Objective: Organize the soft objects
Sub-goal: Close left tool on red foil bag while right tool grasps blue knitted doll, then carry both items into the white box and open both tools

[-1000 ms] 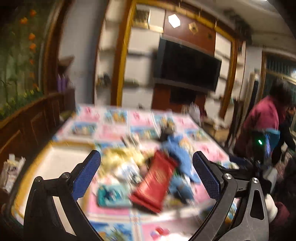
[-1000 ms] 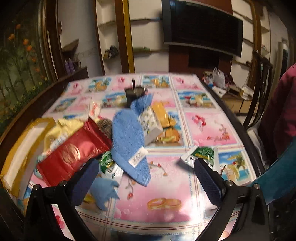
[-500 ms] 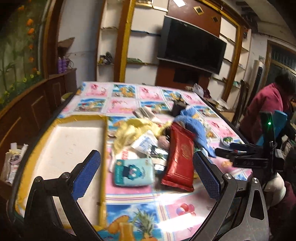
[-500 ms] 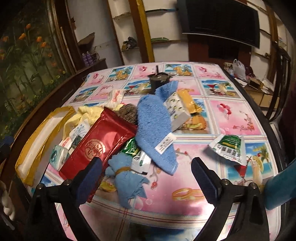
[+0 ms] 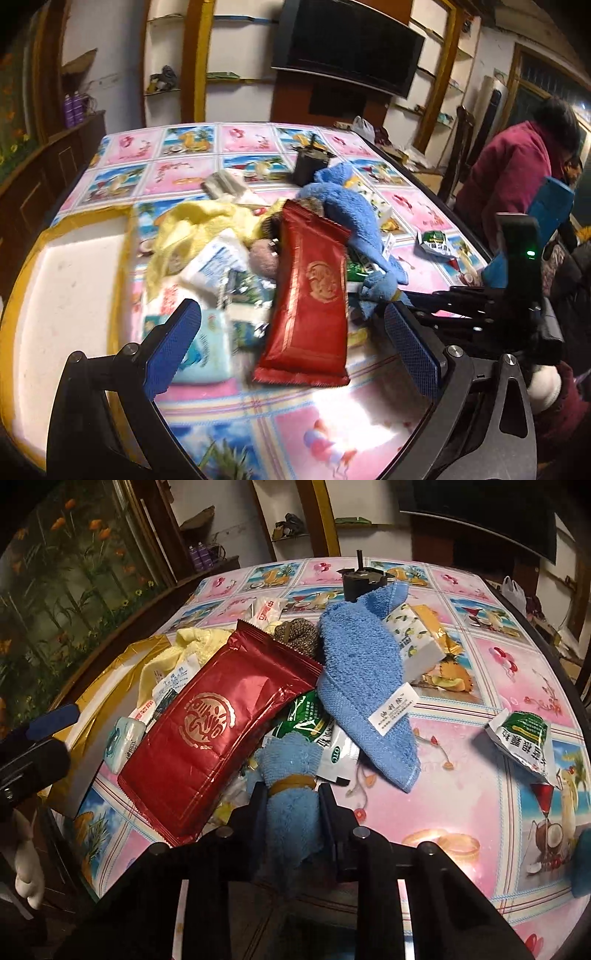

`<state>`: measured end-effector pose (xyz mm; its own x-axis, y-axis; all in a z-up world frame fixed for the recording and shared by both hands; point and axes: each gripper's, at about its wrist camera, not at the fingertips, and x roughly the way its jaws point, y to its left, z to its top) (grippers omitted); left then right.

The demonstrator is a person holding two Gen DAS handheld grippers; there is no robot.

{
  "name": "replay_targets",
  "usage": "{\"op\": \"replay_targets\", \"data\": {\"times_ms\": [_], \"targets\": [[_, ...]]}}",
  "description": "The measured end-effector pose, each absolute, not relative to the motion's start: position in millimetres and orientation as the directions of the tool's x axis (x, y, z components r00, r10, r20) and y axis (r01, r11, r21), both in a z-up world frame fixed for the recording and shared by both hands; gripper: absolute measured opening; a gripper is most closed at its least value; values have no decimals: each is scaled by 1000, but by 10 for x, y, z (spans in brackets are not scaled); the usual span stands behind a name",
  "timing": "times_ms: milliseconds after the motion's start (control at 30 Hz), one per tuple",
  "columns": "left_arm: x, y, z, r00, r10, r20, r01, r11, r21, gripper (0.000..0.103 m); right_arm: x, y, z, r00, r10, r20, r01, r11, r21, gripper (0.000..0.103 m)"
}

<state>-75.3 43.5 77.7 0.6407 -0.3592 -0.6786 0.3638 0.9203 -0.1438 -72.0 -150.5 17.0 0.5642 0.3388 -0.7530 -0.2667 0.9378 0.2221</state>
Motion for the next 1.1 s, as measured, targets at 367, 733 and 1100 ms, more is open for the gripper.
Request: {"op": "replay_targets", "data": {"times_ms": [367,733,1100], "targets": [[-212,-373,255,604,-159,-781,393,912,118,100,-869,-1762,188,585,347,-733,-234,938,257,27],[-223,167,353,553,-300,-777,335,934,-123,46,-924,-1676,244,586,379,-716,-274,924,266,27],[-609,1211,936,617,-462,-637,255,883,-394,46,-989,-1287,603,584,438,-684,-377,892,249,27]]}}
